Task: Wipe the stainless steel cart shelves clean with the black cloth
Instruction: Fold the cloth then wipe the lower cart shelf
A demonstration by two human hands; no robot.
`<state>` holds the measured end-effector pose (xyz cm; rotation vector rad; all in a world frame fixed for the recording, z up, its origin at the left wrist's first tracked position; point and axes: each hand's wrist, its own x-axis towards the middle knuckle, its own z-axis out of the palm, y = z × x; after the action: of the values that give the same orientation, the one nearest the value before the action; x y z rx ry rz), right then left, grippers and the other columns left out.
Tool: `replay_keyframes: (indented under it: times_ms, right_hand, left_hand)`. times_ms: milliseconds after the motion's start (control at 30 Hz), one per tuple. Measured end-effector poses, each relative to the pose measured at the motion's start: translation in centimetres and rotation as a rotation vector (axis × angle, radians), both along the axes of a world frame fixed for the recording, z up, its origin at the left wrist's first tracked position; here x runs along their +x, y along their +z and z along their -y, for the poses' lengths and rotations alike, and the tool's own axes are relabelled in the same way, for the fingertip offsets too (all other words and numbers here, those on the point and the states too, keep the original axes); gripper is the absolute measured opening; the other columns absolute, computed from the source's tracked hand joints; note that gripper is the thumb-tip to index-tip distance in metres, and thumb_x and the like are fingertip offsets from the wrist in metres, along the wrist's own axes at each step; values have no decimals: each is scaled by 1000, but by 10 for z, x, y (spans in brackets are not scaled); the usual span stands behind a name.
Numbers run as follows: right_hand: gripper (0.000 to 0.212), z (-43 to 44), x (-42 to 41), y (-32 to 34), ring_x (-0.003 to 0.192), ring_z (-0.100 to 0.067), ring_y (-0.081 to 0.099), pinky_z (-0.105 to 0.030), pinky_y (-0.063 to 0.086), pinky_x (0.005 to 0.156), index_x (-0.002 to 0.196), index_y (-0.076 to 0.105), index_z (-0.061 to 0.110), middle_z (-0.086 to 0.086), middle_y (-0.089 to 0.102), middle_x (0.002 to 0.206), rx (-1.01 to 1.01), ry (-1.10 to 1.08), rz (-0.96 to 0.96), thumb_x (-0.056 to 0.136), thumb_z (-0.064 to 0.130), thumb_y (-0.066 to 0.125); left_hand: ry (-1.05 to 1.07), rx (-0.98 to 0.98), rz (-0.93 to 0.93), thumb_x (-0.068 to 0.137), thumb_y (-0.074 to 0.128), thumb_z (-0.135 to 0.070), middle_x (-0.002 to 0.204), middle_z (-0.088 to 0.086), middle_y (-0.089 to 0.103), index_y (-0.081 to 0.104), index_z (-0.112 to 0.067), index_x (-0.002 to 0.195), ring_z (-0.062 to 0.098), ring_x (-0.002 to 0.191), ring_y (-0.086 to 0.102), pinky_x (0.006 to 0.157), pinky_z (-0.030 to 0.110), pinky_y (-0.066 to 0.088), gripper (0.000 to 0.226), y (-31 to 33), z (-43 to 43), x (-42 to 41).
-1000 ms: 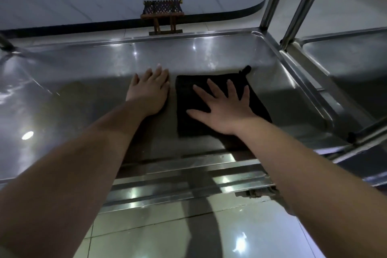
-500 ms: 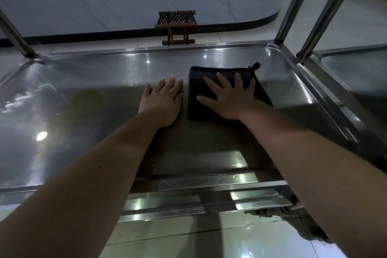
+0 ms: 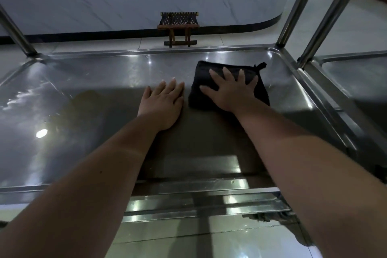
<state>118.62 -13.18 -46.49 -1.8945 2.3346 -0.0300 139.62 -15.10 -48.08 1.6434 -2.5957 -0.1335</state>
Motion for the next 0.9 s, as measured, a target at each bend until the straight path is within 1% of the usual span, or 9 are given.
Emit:
replay_keyframes:
  times_ms: [100, 200, 267, 367, 467, 600, 667, 800, 900]
  right_hand:
    - [81, 25, 9, -3, 146, -46, -7, -74, -12, 104, 153, 6, 45, -2, 1, 164, -14, -98, -1, 83, 84, 15]
    - [81, 15, 6, -7, 147, -44, -7, -73, -13, 104, 151, 6, 47, 1, 1, 164, -26, -19, -11, 81, 86, 14]
    - [79, 3, -18, -4, 148, -40, -5, -70, -10, 107, 151, 5, 50, 4, 2, 164, -12, 34, -24, 81, 86, 14]
    - [77, -11, -75, 3, 149, -37, -5, -70, -7, 109, 151, 5, 50, 8, 1, 164, 27, -126, -28, 83, 85, 17]
    - [78, -23, -115, 5, 148, -38, -5, -69, -9, 110, 151, 6, 49, 5, 1, 164, 44, -280, -33, 82, 85, 16]
    - [79, -11, -95, 6, 147, -41, -9, -72, -11, 108, 152, 5, 48, 6, -3, 164, 81, -358, 5, 82, 85, 16]
    - [78, 3, -60, 5, 147, -41, -9, -73, -10, 107, 152, 6, 46, 6, -2, 164, 56, -268, 5, 84, 83, 18]
    - [75, 18, 20, 1, 148, -39, -6, -70, -11, 109, 152, 10, 46, 5, 3, 164, -9, 50, -9, 86, 81, 20]
    - [75, 22, 26, 3, 149, -36, -3, -67, -9, 111, 151, 13, 47, 7, 7, 164, -19, 91, 4, 85, 82, 22]
  left_hand:
    - [8, 0, -8, 102, 16, -48, 163, -10, -1, 3, -40, 153, 15, 150, -3, 120, 48, 0, 53, 1, 0, -1]
    - [12, 5, -8, 102, 16, -49, 163, -11, -1, 3, -41, 153, 14, 149, -3, 120, 47, 0, 53, 2, -2, -1]
    - [2, 9, -13, 102, 16, -49, 163, -11, -1, 3, -42, 153, 14, 149, -3, 120, 46, -1, 53, 1, -2, 0]
    - [-4, 2, -26, 102, 16, -48, 163, -10, 0, 3, -41, 153, 14, 149, -3, 120, 46, -1, 53, 0, 0, 1]
    - [0, -5, -15, 102, 16, -48, 163, -11, 0, 3, -41, 153, 14, 150, -2, 120, 46, 0, 53, -1, 1, 1]
    - [3, -10, -6, 103, 16, -45, 163, -10, 1, 4, -40, 154, 15, 150, -1, 120, 47, -1, 52, 2, -1, -2]
    - [6, -5, -2, 103, 17, -44, 163, -10, 1, 4, -38, 154, 15, 150, -2, 120, 47, -1, 53, 3, -3, -3]
    - [23, -1, 6, 103, 20, -41, 163, -8, -1, 2, -33, 155, 13, 149, -4, 120, 44, -1, 56, 4, -4, -1]
    - [39, 13, -6, 103, 20, -41, 163, -9, -3, 1, -31, 156, 12, 149, -5, 120, 41, -3, 57, 5, -2, 0]
